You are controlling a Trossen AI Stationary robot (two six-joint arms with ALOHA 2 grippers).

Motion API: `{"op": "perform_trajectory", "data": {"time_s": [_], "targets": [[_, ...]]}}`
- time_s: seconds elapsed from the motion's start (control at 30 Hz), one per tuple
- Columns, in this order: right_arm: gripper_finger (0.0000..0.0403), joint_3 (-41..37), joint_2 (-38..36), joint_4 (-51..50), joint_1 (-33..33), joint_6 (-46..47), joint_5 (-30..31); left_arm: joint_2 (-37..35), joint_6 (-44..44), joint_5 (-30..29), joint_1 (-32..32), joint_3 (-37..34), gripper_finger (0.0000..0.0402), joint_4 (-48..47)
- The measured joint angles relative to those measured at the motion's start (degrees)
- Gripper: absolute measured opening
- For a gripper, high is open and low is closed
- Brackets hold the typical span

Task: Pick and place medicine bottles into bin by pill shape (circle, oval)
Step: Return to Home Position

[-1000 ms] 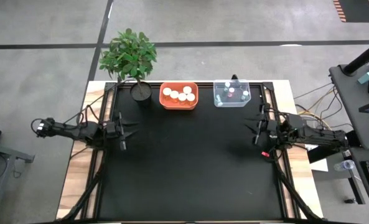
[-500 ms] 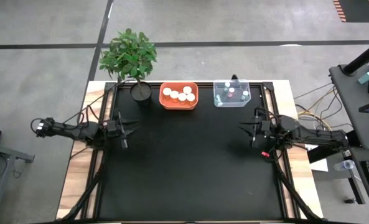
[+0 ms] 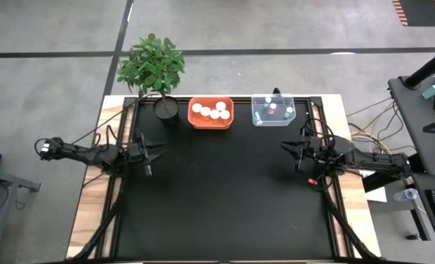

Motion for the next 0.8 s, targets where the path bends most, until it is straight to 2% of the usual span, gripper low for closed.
{"op": "perform_trajectory", "data": {"time_s": [0.8], "targets": [[0.0063,-0.1,0.0,0.0,0.0,0.0,0.0,5.2,0.0,0.0,0.0,0.0,0.0115,0.0]]}}
